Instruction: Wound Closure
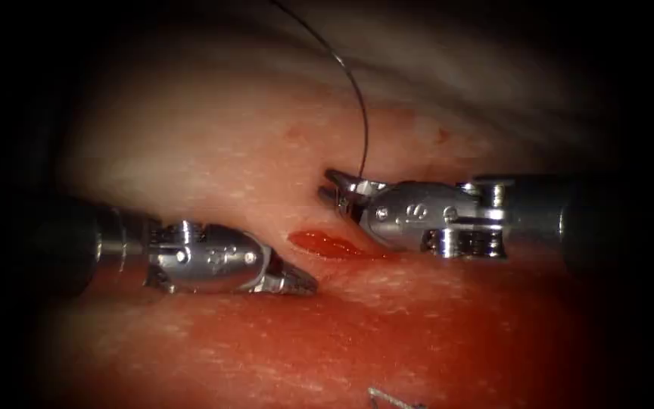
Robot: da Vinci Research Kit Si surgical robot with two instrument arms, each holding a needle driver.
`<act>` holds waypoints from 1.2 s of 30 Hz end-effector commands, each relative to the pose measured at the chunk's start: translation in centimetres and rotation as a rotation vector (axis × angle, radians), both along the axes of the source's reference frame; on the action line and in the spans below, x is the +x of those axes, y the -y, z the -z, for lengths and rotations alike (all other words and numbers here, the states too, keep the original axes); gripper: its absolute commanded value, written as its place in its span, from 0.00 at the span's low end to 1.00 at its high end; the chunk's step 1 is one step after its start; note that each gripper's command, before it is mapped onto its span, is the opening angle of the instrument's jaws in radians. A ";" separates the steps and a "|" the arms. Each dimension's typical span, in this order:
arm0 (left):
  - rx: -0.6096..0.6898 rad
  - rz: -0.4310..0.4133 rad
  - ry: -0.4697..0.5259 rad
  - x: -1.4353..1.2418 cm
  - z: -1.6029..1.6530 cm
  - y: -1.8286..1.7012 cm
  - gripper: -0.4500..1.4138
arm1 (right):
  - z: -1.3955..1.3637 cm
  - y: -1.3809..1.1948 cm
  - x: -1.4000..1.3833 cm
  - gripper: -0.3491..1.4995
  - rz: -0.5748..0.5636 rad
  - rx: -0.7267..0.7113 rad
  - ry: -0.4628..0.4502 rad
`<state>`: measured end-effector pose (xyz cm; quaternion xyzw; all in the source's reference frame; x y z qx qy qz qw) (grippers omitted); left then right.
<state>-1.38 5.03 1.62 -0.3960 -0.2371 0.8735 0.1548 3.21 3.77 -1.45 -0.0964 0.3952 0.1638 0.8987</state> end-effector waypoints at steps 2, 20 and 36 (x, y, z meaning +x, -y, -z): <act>0.003 -0.002 0.001 -0.04 -0.06 0.07 0.10 | -0.02 -0.04 0.08 0.00 -0.007 -0.004 -0.003; -0.001 -0.010 0.003 -0.04 -0.17 0.13 0.09 | -0.05 -0.24 0.14 0.00 -0.111 0.189 -0.015; -0.010 -0.018 0.004 0.03 -0.32 0.13 0.09 | -0.22 -0.43 0.20 0.00 -0.166 0.538 -0.043</act>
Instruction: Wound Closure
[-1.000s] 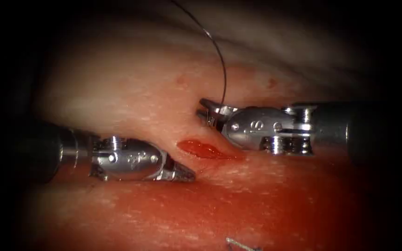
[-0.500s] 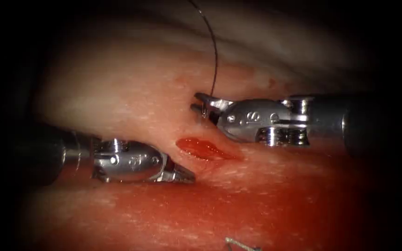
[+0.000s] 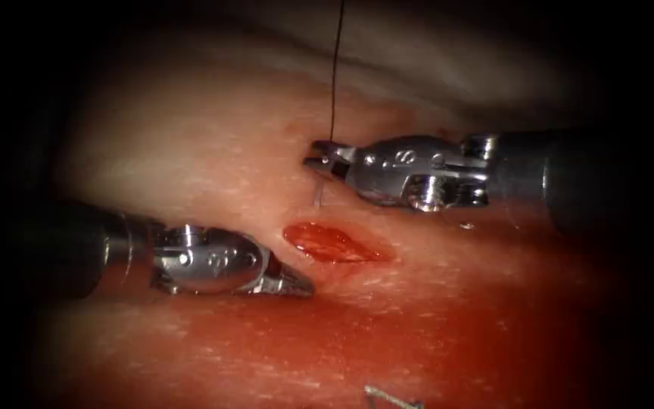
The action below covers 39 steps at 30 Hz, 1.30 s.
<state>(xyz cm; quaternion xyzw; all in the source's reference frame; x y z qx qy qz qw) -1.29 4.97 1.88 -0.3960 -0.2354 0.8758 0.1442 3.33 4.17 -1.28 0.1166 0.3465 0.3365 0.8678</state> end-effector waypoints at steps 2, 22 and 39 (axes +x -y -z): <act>0.006 0.002 0.000 -0.04 -0.06 0.07 0.09 | -0.10 -0.13 0.07 0.00 -0.022 0.058 -0.021; 0.008 -0.001 0.000 0.02 -0.12 0.08 0.09 | -0.25 -0.34 -0.07 0.00 -0.049 0.091 -0.089; 0.008 -0.001 0.000 0.02 -0.11 0.09 0.08 | -0.31 -0.47 -0.05 0.00 -0.157 0.194 -0.106</act>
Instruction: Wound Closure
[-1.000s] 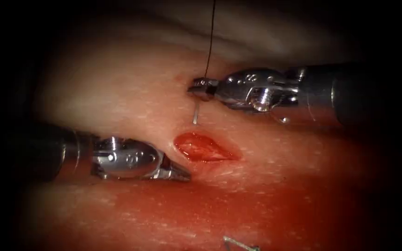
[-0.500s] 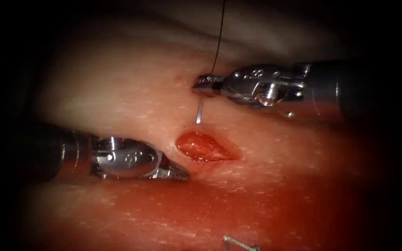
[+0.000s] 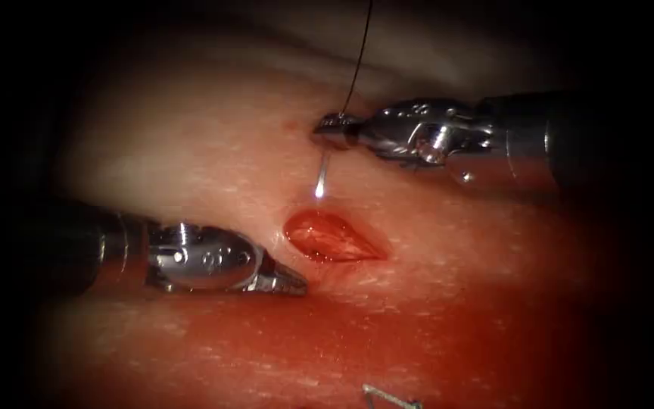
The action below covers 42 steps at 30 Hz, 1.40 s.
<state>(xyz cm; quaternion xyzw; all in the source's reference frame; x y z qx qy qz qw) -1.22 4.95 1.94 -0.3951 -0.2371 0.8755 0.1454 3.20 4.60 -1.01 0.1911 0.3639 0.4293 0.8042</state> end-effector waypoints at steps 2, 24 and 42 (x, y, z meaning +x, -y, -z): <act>0.003 -0.001 0.001 -0.05 -0.06 0.07 0.08 | -0.05 -0.06 0.09 0.00 0.001 -0.002 -0.004; 0.002 -0.004 0.002 -0.02 -0.08 0.08 0.08 | -0.23 0.18 0.21 0.00 0.004 0.397 -0.030; 0.001 -0.005 0.002 -0.01 -0.08 0.09 0.08 | -0.15 0.01 0.06 0.00 -0.106 0.372 -0.077</act>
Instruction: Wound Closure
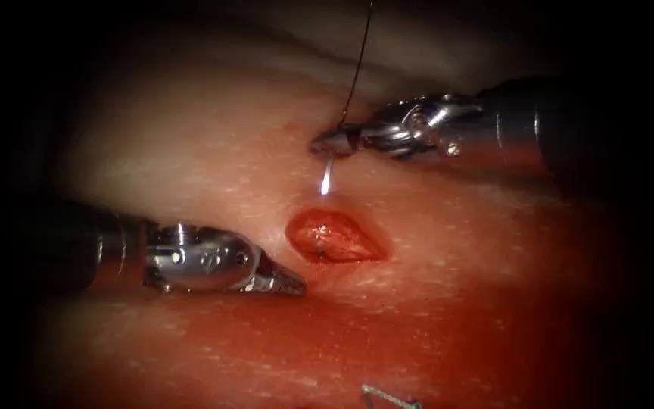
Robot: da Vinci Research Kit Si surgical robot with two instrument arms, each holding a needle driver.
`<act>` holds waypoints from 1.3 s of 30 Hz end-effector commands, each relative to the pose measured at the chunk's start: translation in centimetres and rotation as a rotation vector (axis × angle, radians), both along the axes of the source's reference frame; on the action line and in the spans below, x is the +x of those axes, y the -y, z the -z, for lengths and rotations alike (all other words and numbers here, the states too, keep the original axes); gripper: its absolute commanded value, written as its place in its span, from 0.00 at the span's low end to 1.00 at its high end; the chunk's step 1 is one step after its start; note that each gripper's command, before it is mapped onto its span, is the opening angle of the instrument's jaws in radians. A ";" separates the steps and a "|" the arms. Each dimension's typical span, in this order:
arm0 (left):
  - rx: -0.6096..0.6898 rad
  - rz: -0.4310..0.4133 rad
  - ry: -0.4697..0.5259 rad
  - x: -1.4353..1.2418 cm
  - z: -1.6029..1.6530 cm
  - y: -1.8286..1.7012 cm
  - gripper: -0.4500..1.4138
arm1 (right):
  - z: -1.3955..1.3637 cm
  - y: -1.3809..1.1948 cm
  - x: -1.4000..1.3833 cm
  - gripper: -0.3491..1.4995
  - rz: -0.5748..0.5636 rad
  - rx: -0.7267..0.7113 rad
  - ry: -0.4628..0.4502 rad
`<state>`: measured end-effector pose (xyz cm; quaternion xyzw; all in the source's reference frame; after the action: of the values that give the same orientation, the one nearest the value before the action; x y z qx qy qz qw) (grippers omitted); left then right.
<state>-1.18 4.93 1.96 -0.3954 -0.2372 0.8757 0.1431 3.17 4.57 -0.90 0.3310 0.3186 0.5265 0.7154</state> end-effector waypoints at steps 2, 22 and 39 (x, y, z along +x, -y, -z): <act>0.003 -0.001 0.001 -0.05 -0.06 0.07 0.08 | -0.04 0.06 0.15 0.00 0.048 0.033 -0.010; 0.003 -0.001 0.001 -0.05 -0.06 0.07 0.09 | 0.20 0.74 0.47 0.00 0.059 0.616 -0.249; -0.175 -0.039 0.118 -0.04 0.16 -0.02 0.36 | 0.03 0.26 -0.14 0.76 -0.014 0.235 -0.308</act>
<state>-1.18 5.03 1.74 -0.4553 -0.1694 0.8708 0.0750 2.97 4.29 -0.97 0.4847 0.3655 0.5071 0.6118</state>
